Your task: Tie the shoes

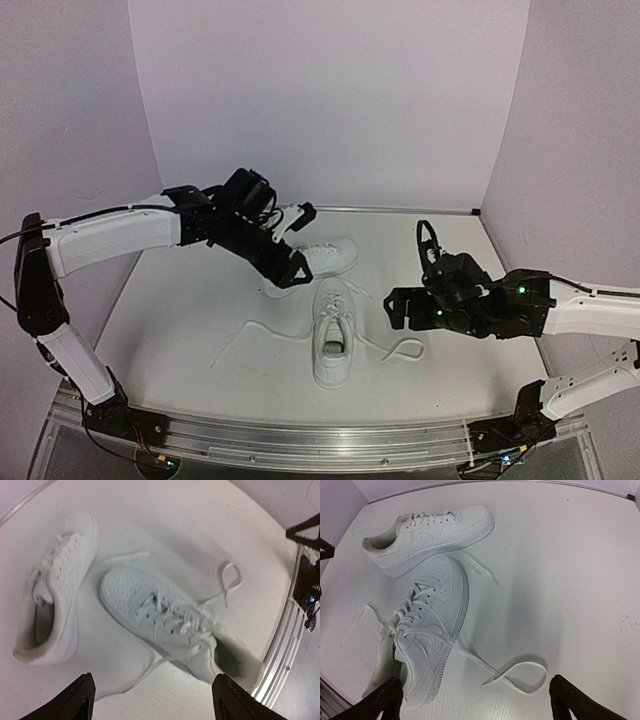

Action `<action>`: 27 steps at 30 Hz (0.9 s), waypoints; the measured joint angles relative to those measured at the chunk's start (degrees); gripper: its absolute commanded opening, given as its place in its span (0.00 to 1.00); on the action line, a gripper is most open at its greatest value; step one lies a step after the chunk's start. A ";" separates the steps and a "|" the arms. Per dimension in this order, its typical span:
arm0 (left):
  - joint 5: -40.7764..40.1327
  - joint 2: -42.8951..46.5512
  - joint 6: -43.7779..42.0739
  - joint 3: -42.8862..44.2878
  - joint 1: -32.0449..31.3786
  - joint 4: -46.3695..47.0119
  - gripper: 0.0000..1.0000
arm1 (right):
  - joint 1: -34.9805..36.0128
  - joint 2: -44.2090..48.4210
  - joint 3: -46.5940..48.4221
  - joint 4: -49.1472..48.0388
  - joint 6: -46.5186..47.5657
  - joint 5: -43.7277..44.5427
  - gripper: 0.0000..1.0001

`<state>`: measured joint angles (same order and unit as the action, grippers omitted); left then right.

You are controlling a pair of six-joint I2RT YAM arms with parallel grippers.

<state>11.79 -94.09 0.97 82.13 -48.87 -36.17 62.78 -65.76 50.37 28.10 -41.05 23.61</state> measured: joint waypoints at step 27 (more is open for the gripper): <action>6.47 -8.52 -27.13 -21.08 0.29 15.84 0.55 | -8.09 -6.18 -4.00 -14.93 3.89 -21.72 0.95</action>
<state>18.26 -102.61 -26.16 61.05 -48.58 -20.33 54.70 -71.94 46.37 13.16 -37.17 1.90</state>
